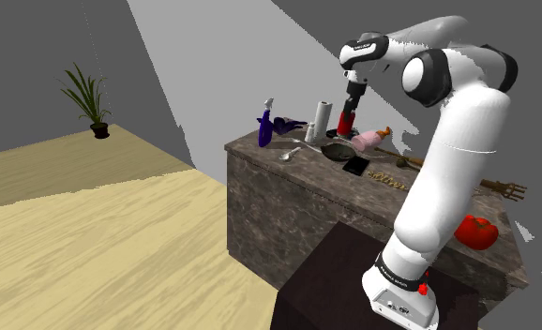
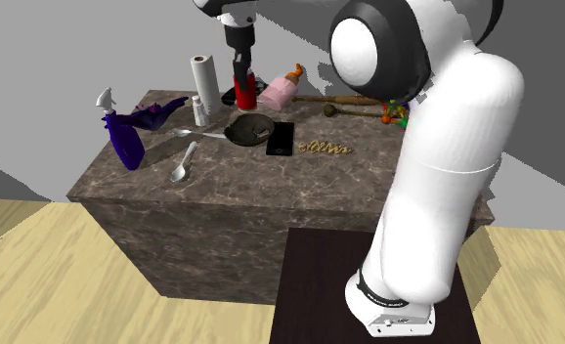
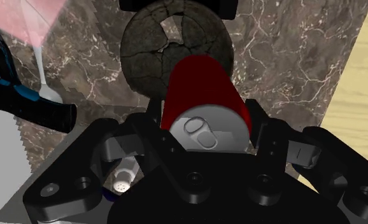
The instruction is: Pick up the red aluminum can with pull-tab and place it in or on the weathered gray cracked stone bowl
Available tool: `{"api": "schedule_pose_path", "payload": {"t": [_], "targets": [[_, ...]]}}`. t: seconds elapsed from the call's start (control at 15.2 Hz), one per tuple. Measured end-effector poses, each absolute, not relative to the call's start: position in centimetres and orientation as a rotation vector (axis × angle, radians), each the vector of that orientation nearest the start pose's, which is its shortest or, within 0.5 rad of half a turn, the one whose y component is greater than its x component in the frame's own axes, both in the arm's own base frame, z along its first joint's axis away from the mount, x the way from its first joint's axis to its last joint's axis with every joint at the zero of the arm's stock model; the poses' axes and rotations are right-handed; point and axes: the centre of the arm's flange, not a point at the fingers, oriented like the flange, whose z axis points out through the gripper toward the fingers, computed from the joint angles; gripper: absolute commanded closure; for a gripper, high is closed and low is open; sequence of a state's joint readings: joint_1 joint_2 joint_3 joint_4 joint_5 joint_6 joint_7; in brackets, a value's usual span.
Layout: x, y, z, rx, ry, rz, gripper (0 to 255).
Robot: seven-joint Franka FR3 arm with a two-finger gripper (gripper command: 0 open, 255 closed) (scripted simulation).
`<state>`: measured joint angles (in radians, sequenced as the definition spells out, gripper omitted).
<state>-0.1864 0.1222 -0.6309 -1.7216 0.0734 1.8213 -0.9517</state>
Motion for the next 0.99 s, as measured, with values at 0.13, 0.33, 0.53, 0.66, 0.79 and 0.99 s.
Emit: {"api": "schedule_pose_path", "payload": {"t": [0.13,0.33,0.53,0.66,0.79,0.99], "targets": [[42.6,-43.6,51.6,-3.138,-0.190,-0.001,255],[42.8,-44.1,50.3,-3.137,-0.193,-0.001,255],[42.8,-44.1,48.8,-3.137,-0.193,-0.001,255],[42.8,-44.0,47.9,-3.137,-0.193,-0.001,255],[42.8,-44.0,46.7,-3.137,-0.193,-0.001,255],[42.7,-44.0,45.1,-3.137,-0.193,-0.001,255]]}}
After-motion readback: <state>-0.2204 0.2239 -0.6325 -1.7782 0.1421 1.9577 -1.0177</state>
